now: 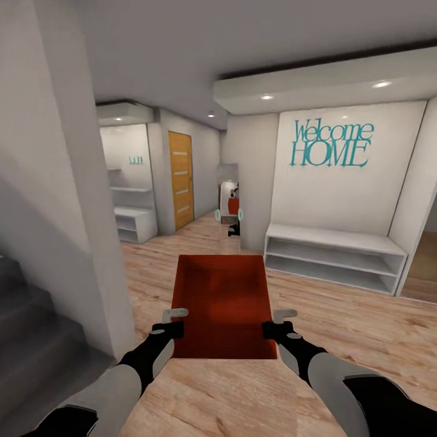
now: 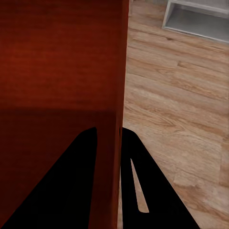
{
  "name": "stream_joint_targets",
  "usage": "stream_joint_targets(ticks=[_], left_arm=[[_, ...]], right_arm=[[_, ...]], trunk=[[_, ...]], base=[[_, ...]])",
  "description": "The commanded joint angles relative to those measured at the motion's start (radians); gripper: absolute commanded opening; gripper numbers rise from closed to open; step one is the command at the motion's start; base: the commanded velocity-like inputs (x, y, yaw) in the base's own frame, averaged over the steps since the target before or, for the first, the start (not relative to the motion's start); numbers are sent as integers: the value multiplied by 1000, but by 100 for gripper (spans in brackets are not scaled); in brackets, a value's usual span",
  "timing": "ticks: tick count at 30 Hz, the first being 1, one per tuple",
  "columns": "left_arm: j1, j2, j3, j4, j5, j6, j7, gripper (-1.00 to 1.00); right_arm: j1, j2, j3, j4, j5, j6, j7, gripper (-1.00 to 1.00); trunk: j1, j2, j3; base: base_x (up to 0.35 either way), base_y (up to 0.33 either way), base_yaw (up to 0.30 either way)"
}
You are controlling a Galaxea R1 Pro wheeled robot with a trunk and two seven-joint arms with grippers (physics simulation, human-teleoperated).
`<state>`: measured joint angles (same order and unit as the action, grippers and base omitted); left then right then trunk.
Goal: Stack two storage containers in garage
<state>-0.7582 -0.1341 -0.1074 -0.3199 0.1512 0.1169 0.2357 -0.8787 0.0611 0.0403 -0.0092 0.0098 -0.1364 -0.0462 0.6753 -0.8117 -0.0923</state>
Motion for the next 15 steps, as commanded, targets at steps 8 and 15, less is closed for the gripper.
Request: stream_joint_targets(ticks=[8, 15], left_arm=[[-1, 74, 74, -30, -15, -35, 14, -100], [-1, 74, 74, -30, -15, -35, 14, -100]], right_arm=[[0, 0, -17, 3, -7, -3, -4, -100], [0, -1, -17, 3, -7, -3, -4, -100]], trunk=[[1, -1, -2], [1, -1, -2]], base=[[322, 0, 0], [322, 0, 0]])
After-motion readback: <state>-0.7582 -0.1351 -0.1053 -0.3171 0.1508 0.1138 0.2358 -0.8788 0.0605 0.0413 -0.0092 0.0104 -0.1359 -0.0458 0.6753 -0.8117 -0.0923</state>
